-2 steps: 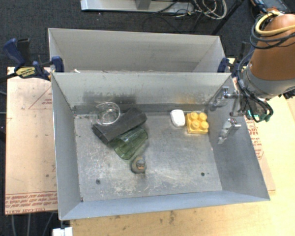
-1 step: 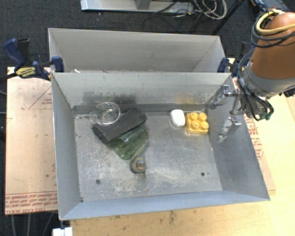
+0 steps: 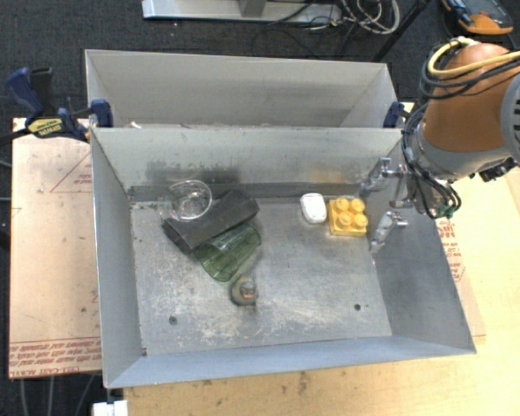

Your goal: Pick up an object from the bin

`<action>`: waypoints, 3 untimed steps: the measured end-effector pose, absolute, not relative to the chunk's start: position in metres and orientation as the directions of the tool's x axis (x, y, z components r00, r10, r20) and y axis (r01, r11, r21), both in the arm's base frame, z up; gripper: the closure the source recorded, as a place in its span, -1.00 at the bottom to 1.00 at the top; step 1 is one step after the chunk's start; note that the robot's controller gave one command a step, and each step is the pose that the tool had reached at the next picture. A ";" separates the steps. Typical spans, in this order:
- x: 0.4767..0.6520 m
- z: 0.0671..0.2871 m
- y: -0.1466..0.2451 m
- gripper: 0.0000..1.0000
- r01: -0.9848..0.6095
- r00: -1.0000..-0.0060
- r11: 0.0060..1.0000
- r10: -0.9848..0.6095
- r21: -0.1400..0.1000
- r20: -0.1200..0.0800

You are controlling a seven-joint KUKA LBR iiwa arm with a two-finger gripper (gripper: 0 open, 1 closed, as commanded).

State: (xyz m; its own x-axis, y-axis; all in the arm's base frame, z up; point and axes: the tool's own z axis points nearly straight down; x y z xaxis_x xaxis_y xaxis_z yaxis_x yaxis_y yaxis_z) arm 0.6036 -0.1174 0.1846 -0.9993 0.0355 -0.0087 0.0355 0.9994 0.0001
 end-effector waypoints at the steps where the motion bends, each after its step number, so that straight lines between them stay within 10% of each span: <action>1: 0.628 0.159 -0.143 -1.00 0.268 -0.963 0.963 0.268 0.001 -0.002; 3: 0.635 0.077 -0.140 -1.00 0.387 -0.922 0.922 0.387 0.005 -0.019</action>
Offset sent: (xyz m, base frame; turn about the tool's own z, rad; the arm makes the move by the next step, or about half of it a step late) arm 0.0335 -0.0227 -0.0519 0.1862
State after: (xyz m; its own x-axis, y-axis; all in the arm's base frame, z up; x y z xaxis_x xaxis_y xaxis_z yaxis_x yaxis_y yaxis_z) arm 0.6354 -0.1403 0.0767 -0.9219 0.3870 -0.0194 0.3869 0.9221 0.0050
